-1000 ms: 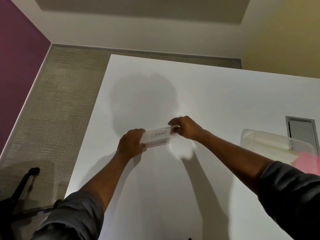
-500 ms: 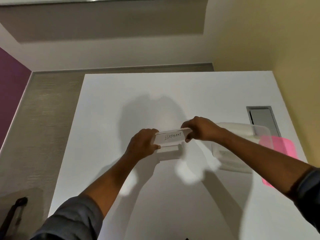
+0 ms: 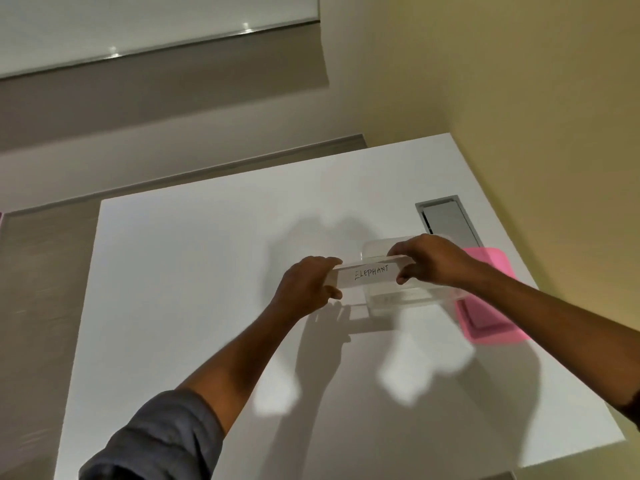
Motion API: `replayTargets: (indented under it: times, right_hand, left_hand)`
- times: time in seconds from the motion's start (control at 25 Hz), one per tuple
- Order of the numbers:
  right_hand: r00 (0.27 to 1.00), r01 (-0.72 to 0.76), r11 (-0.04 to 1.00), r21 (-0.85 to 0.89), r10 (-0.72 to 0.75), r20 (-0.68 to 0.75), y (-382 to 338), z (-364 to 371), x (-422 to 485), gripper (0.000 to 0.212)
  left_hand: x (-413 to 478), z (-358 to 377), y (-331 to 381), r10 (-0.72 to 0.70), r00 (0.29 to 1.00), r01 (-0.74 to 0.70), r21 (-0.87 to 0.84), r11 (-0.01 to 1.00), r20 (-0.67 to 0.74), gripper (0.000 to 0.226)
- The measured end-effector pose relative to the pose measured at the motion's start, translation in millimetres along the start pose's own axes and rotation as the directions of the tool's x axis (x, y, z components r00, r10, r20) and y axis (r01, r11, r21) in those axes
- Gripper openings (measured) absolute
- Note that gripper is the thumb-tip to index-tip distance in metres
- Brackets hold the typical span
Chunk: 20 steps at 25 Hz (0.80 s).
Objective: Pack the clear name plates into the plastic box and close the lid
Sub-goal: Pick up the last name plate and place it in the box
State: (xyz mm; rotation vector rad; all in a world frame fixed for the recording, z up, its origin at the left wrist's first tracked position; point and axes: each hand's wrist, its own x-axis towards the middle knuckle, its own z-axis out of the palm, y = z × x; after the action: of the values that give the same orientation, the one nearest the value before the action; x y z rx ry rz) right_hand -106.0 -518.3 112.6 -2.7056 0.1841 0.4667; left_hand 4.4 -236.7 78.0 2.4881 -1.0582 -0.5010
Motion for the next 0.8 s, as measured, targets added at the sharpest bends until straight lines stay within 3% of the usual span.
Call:
replayTargets:
  times: [0.16, 0.36, 0.52, 0.64, 0.8]
  right_hand:
    - [0.995, -0.079, 0.997, 0.013, 0.080, -0.066, 43.4, 1.2, -28.4, 0.050]
    - [0.995, -0.090, 0.973, -0.213, 0.095, 0.014, 81.0, 6.3, -36.1, 0.046]
    - [0.999, -0.003, 0.946, -0.323, 0.021, 0.050, 90.3, 9.2, -32.6, 0.040]
    - [0.995, 0.090, 0.875, -0.476, -0.056, 0.085, 88.2, 20.8, -25.3, 0.019]
    - [0.990, 0.122, 0.838, -0.532, -0.067, 0.123, 89.7, 40.2, -12.5, 0.031]
  left_hand:
    - [26.4, 19.9, 45.5, 0.044, 0.998, -0.048, 0.140, 0.989, 0.034, 0.056]
    - [46.5, 56.6, 88.7, 0.083, 0.994, -0.099, 0.264, 0.959, 0.071, 0.033]
    - [60.3, 72.0, 97.5, 0.092, 0.991, -0.120, 0.334, 0.935, 0.100, 0.029]
    - [65.7, 78.0, 100.8, 0.107, 0.981, -0.163, 0.396, 0.903, 0.159, 0.023]
    - [73.1, 88.8, 96.4, 0.094, 0.977, -0.168, 0.417, 0.893, 0.192, 0.012]
